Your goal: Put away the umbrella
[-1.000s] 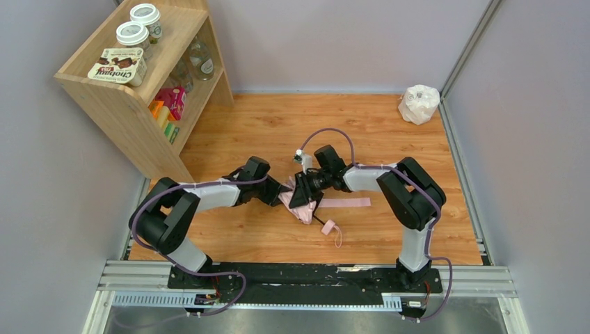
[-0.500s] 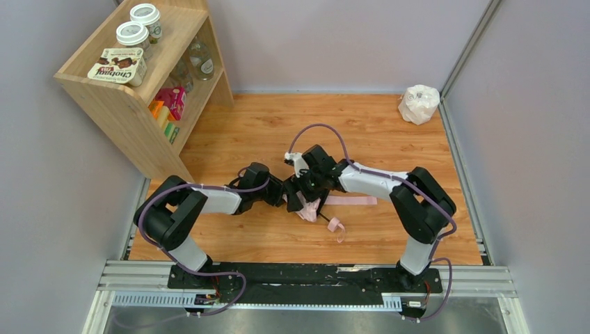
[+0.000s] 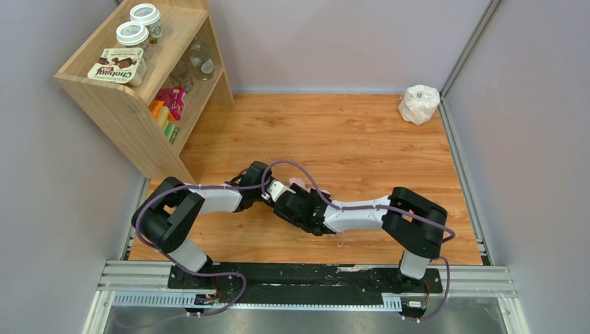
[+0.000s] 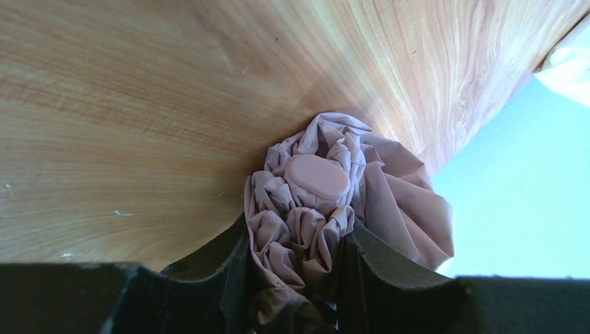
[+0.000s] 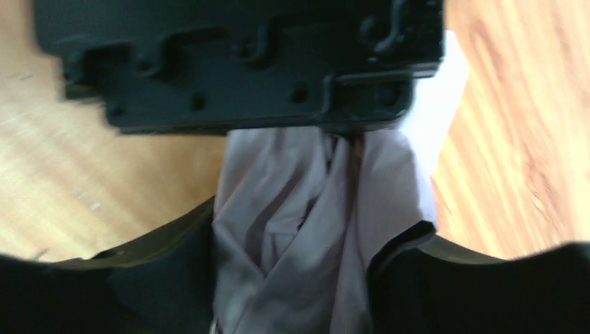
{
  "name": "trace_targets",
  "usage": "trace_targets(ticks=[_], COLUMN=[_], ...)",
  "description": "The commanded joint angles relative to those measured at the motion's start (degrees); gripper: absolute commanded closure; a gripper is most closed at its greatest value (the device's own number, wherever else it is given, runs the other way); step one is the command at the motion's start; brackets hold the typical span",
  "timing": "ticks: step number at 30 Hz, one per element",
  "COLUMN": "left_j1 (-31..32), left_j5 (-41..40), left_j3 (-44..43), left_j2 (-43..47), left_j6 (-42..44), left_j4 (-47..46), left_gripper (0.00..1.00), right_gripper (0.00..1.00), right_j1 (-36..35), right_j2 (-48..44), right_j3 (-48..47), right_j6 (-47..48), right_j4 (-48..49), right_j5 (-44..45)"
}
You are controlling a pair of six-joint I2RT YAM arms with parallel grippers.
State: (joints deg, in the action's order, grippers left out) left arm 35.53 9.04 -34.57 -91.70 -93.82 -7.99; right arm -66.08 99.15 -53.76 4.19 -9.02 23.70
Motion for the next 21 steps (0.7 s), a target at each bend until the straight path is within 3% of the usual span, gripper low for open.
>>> trace_targets(ticks=[1,6,7,8,10,11,12,14,18,21], left_j1=[0.4,0.3,0.2,-0.1,-0.8,-1.1,-1.2,-2.0,-3.3,-3.4], left_j5=[-2.5,-3.3,-4.1,-4.6,-7.1,-8.1,-8.9,-11.8,-13.7,-13.5], left_j3=[2.6,3.8,3.8,3.7,4.3,4.6,4.9,5.5,6.1,11.2], left_j2=[-4.0,-1.1,0.5,1.7,5.6,8.7,10.7,16.0,26.8,33.4], left_j6=[-0.6,0.7,2.5,3.4,7.3,9.9,11.5,15.7,21.4,22.6], left_j4=[18.8,17.2,16.9,16.6,14.2,14.0,13.0,11.0,12.6,4.7], left_gripper=[1.00,1.00,1.00,1.00,0.69,0.40,0.21,0.21,0.21,0.21], right_gripper=[0.49,0.97,1.00,1.00,1.00,1.00,1.00,1.00,1.00,1.00], right_j1=[-2.3,-0.2,0.2,1.0,2.5,3.8,5.3,8.9,14.8,19.1], right_j2=[4.4,3.5,3.2,2.9,1.7,1.1,0.9,1.3,2.0,4.3], right_j3=[-1.2,0.6,1.0,1.5,3.2,3.7,3.9,3.8,4.4,3.6], right_j6=[-1.0,-3.7,-3.8,-3.8,-3.8,-3.8,-6.0,-7.1,-10.3,-13.8], right_j4=[3.3,1.7,1.9,2.1,4.4,5.1,5.6,6.2,8.5,12.1], right_j5=[16.4,9.7,7.1,3.2,-6.1,-11.5,-15.8,-29.0,-45.1,-56.2])
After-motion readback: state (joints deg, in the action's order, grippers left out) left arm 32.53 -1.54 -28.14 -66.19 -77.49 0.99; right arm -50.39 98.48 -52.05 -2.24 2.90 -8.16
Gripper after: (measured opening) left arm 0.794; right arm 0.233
